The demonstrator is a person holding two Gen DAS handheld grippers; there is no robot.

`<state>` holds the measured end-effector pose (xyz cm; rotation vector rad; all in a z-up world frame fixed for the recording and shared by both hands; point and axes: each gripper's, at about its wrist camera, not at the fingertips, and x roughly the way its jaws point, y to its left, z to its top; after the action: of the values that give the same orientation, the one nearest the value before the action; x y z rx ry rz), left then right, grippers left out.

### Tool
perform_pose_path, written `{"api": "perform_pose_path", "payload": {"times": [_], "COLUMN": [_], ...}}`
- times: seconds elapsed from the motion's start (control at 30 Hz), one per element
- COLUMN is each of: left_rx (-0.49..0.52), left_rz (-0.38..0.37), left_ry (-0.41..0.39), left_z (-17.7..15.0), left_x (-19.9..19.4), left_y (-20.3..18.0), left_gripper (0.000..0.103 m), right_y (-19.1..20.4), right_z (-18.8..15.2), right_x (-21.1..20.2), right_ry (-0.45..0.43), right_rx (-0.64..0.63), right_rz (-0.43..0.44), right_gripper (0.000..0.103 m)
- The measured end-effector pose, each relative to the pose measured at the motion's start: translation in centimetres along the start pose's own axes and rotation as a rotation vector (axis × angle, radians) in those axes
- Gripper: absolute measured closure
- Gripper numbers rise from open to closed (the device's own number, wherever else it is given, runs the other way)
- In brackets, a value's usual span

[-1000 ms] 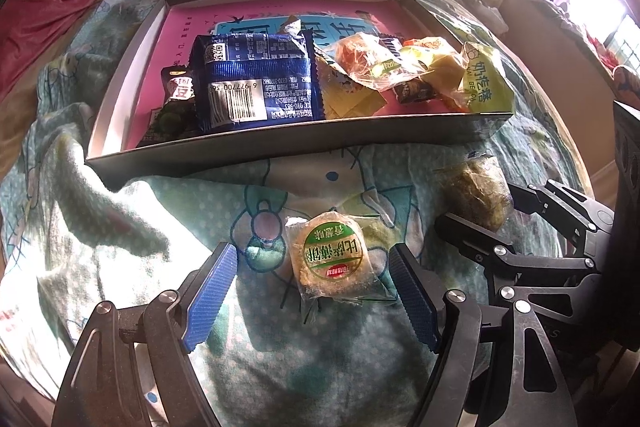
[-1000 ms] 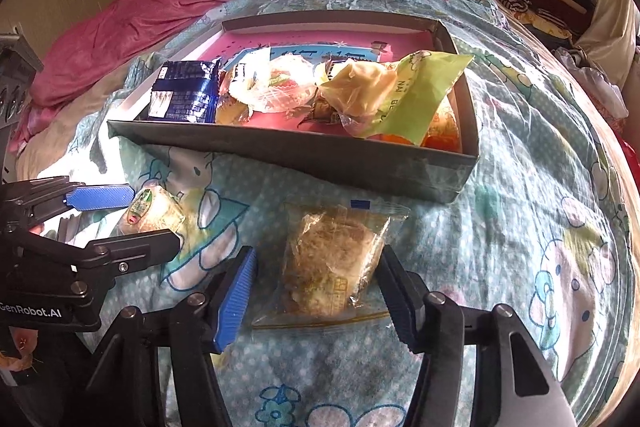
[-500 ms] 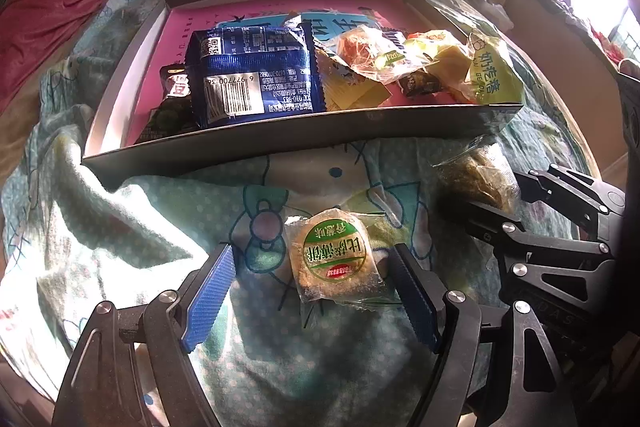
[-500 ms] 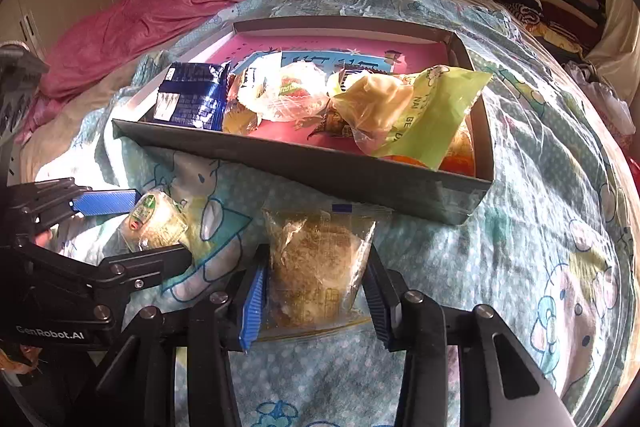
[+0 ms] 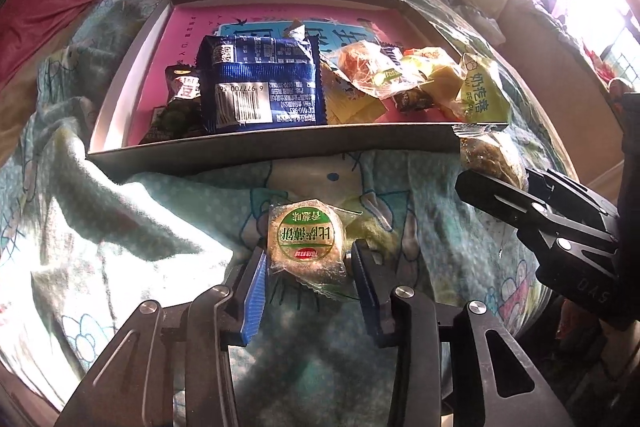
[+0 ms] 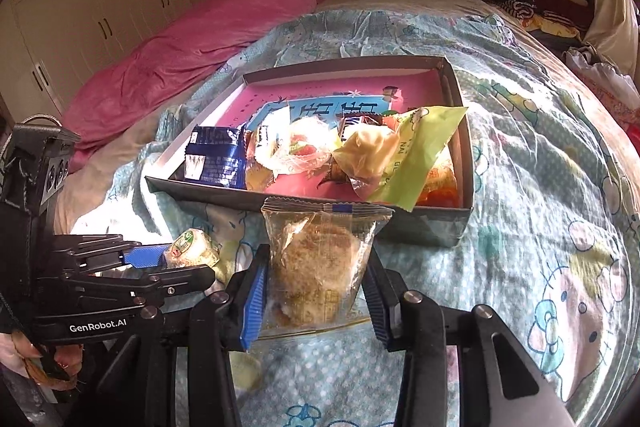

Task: Organize snacks
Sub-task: 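Grasp the round green-labelled snack with the left tool while the right grasps the clear pastry bag, then carry the round snack into the box with the left tool while the right carries the pastry bag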

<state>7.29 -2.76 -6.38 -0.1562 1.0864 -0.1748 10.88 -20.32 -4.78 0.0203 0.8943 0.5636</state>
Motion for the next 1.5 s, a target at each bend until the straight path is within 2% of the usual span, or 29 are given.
{"api": "perform_pose_path", "payload": {"times": [0.2,0.4,0.6,0.87,1.37,1.5], "left_rx": [-0.029,-0.032,-0.063,-0.090,-0.124,-0.135], "left_rz": [-0.020,0.000,0.049,0.107,0.132,0.136], "left_ry": [-0.019,-0.089,-0.167,-0.237,-0.244,-0.240], "left_z": [0.6,1.5,2.6,4.0,5.7,6.0], "left_x": [-1.5,-3.8,-5.9,-7.2,-5.3,-4.6], "left_y": [0.6,1.1,2.8,4.7,5.9,6.3], "left_gripper": [0.067,0.067,0.067,0.067,0.067,0.067], "right_y": [0.5,0.7,0.8,0.6,0.2,-0.3], "right_z": [0.4,0.7,1.4,2.0,3.0,3.8], "right_x": [-0.8,-1.5,-2.5,-2.9,-1.6,-2.2], "right_ry": [-0.048,-0.091,-0.161,-0.201,-0.201,-0.251], "right_rx": [-0.010,-0.014,-0.020,-0.029,-0.044,-0.034], "right_rz": [0.024,0.037,0.050,0.034,-0.009,-0.001], "right_gripper": [0.059,0.059,0.059,0.059,0.060,0.060]}}
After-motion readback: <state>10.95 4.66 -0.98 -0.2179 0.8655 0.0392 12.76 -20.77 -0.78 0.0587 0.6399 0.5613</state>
